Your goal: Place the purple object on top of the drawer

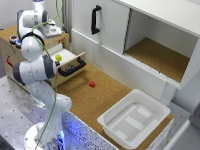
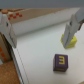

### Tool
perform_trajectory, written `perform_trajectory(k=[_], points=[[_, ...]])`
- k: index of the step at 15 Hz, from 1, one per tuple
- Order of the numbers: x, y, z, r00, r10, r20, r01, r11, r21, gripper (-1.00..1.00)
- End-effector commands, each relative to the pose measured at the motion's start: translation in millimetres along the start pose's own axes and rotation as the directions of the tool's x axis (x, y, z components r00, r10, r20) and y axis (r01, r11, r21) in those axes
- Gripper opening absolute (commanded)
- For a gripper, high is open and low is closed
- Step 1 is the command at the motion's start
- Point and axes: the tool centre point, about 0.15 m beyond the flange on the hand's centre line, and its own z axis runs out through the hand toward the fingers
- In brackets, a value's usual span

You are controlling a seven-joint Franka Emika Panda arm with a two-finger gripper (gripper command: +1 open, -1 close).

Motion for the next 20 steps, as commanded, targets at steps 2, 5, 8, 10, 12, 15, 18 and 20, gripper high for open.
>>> perform_trajectory(k=[2, 5, 8, 10, 12, 15, 18, 20], points=[[8.6, 26.5, 72.8, 0.995, 0.080, -0.066, -0.081, 0.997, -0.016, 1.00], [21.3, 49.8, 83.7, 0.987, 0.144, -0.074, -0.144, 0.990, 0.015, 1.00], [25.0, 65.6, 98.9, 0.981, 0.186, -0.051, -0.181, 0.979, 0.091, 1.00], [22.5, 69.5, 108.3, 0.979, 0.201, -0.033, -0.196, 0.973, 0.123, 1.00], [22.6, 68.1, 116.6, 0.982, 0.189, -0.014, -0.186, 0.974, 0.133, 1.00], [27.1, 61.7, 126.2, 0.986, 0.166, 0.001, -0.164, 0.976, 0.144, 1.00], [29.1, 57.7, 126.7, 0.988, 0.154, -0.009, -0.151, 0.980, 0.133, -1.00], [25.5, 57.6, 124.6, 0.985, 0.171, -0.013, -0.168, 0.977, 0.130, -1.00]])
